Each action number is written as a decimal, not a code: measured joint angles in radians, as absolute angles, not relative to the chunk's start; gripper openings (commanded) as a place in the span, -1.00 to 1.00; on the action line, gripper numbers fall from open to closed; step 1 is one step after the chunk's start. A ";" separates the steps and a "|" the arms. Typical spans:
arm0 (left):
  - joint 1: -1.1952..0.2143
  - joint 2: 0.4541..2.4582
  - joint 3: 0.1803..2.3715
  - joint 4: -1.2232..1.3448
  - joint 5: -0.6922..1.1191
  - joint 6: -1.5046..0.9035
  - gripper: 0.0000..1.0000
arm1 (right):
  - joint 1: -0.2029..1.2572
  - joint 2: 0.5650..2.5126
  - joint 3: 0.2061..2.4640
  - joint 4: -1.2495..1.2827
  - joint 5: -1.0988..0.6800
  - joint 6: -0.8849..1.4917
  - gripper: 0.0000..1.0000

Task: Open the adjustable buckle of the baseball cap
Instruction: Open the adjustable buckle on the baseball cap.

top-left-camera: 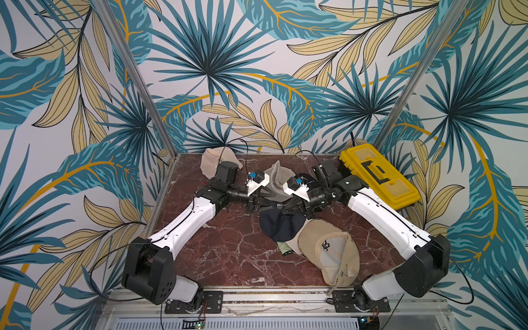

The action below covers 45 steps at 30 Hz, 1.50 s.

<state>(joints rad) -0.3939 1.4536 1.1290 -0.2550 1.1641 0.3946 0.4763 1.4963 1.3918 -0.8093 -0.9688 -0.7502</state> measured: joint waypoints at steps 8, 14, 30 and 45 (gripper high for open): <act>-0.421 1.475 1.164 -0.258 1.193 0.366 -0.21 | 0.476 1.506 1.390 -0.783 -1.024 -0.757 -1.00; -0.434 1.470 1.166 -0.258 1.209 0.361 -0.52 | 0.477 1.525 1.390 -0.746 -1.057 -0.719 -1.00; -0.419 1.461 1.168 -0.252 1.251 0.352 -1.00 | 0.409 1.511 1.331 -0.669 -1.029 -0.587 -0.59; -0.389 1.504 1.233 -0.258 1.299 0.322 -1.00 | 0.385 1.413 1.191 -0.418 -1.023 -0.458 -0.75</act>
<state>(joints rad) -0.3893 1.5036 1.2331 -0.2584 1.2987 0.3218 0.3851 1.4128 1.1912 -0.4175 -1.0233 -0.4580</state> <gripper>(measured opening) 0.054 0.237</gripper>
